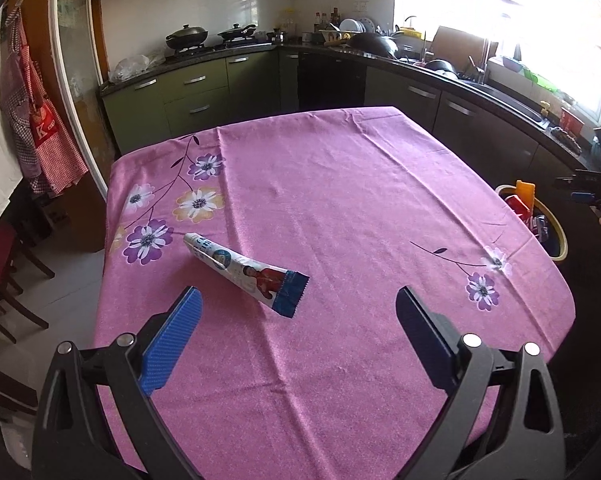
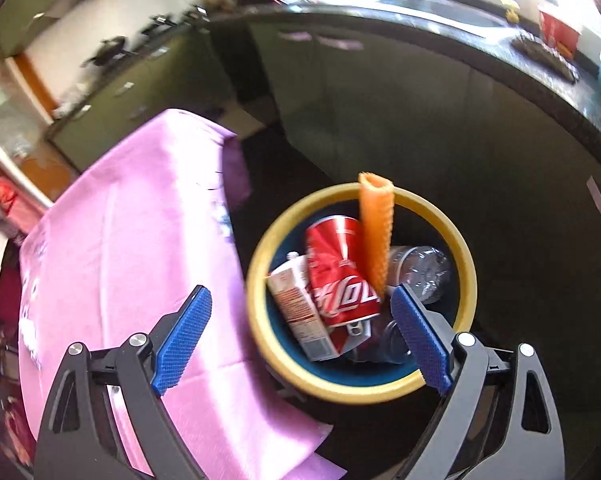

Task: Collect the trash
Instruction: 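Move the left tool to the white toothpaste tube and close on it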

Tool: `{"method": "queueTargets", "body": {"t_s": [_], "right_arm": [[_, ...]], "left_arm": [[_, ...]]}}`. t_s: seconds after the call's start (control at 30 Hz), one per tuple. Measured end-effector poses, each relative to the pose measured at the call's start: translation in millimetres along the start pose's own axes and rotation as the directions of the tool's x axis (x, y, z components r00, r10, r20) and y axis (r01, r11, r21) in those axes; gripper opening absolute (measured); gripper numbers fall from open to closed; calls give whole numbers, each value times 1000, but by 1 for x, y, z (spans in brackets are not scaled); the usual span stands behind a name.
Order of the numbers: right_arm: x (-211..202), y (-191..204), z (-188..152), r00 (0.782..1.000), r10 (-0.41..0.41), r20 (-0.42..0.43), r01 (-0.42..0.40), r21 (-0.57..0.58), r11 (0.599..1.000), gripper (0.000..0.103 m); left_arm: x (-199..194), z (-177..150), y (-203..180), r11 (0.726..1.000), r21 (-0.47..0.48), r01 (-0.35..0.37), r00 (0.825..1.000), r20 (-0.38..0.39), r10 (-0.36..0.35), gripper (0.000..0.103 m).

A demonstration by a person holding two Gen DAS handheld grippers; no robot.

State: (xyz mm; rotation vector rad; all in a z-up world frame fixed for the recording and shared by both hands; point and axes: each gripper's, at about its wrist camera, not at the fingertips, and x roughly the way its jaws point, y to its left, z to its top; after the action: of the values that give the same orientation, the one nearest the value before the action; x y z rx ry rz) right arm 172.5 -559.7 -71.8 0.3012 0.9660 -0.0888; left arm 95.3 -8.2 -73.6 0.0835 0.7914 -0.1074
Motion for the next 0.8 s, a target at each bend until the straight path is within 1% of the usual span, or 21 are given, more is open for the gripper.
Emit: {"method": "queueTargets", "body": {"t_s": [0.07,0.13,0.23,0.27,0.3,0.4,0.5,0.57,0.63,0.73,0.8], "right_arm": [[-7,10,-12,999,34,16,-34,-23,999,91],[-10,11,-19,997,83,11,-82,-24,996,91],[-6,19,-29,994,112,2,-112,-32,993,91],[-5,19,-30,993,118,5,-118,-37,992,91],[-5,19,-32,993,121,6,-121,-41,992,91],[-1,17,-34,989,147,14,-146,-50,988,91],[4,12,-35,983,182,10,-181,-59,982,91],[7,12,-36,980,197,8,-196,-65,978,91],[9,12,-38,976,218,4,-217,-70,974,91],[14,12,-39,971,238,3,-237,-69,969,91],[16,11,-39,970,245,5,-244,-69,967,91]], "left_arm": [[5,4,2,1000,-9,-27,1000,-10,27,93],[13,8,5,999,-31,-40,999,-30,39,95],[34,14,13,992,-121,-43,995,-96,31,95],[41,17,17,986,-161,-37,994,-111,19,95],[47,18,20,980,-192,-46,992,-123,22,95],[63,24,29,954,-283,-98,985,-163,52,95],[74,29,38,929,-338,-148,977,-197,84,95],[79,31,46,911,-377,-167,971,-221,87,91],[85,32,51,896,-410,-169,967,-245,70,80],[94,32,55,882,-434,-183,957,-283,59,79],[100,30,55,876,-449,-179,952,-304,38,79]]}}
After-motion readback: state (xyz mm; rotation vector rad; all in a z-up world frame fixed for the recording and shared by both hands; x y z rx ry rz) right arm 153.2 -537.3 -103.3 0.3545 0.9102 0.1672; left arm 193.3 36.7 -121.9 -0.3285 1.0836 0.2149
